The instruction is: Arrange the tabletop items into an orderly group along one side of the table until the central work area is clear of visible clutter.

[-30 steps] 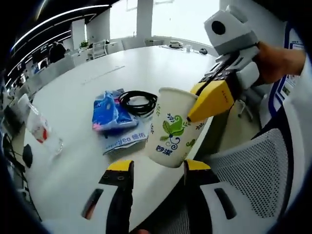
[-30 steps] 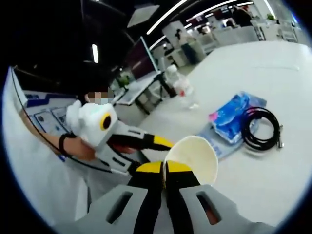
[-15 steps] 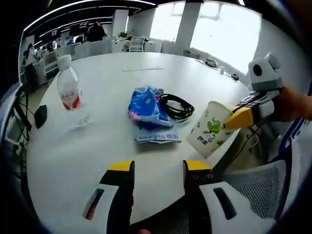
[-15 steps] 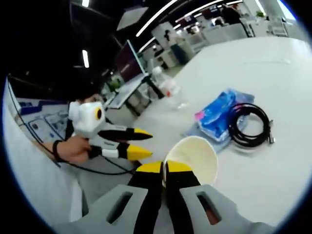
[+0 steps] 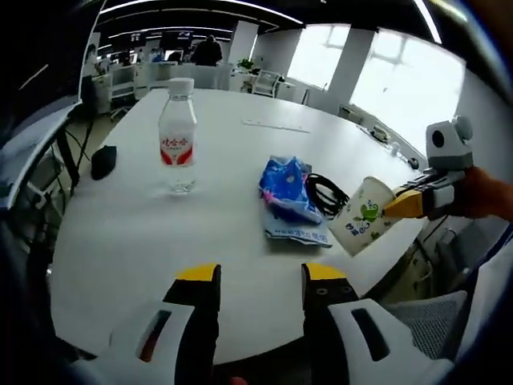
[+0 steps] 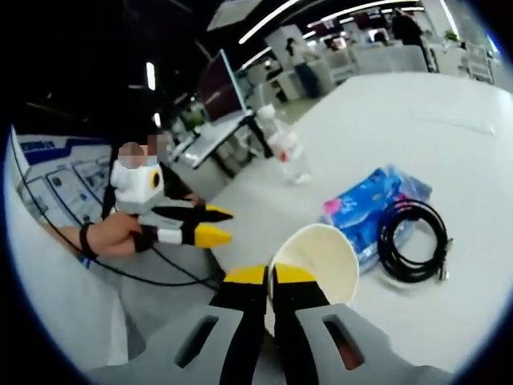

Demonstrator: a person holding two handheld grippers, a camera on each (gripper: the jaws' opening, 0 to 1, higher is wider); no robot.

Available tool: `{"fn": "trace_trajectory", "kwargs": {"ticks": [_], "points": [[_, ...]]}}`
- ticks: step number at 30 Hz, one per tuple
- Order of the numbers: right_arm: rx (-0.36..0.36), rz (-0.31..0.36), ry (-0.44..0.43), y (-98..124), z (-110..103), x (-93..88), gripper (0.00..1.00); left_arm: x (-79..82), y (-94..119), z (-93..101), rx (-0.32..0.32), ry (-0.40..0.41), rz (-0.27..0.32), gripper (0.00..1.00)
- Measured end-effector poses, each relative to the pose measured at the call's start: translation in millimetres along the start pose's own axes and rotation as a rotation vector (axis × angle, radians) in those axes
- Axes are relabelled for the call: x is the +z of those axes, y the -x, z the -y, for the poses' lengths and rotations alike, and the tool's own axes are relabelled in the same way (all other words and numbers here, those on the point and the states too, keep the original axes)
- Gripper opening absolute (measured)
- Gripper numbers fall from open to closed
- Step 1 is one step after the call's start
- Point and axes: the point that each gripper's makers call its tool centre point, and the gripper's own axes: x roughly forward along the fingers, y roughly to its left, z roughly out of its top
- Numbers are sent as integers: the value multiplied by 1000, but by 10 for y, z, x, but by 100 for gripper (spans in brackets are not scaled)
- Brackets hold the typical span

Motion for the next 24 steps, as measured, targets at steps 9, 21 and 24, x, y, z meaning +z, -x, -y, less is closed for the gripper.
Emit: {"fn": "trace_trajectory", "kwargs": {"ticks": [9, 21, 24], "points": [[15, -60, 105, -204, -36, 195, 0, 47, 130, -142, 27, 43, 37, 40], [32, -121, 221, -459, -135, 377, 0, 180, 254, -306, 54, 76, 86, 39], [34, -143, 255, -511, -139, 390, 0, 187, 252, -291, 47, 80, 91, 39]]}}
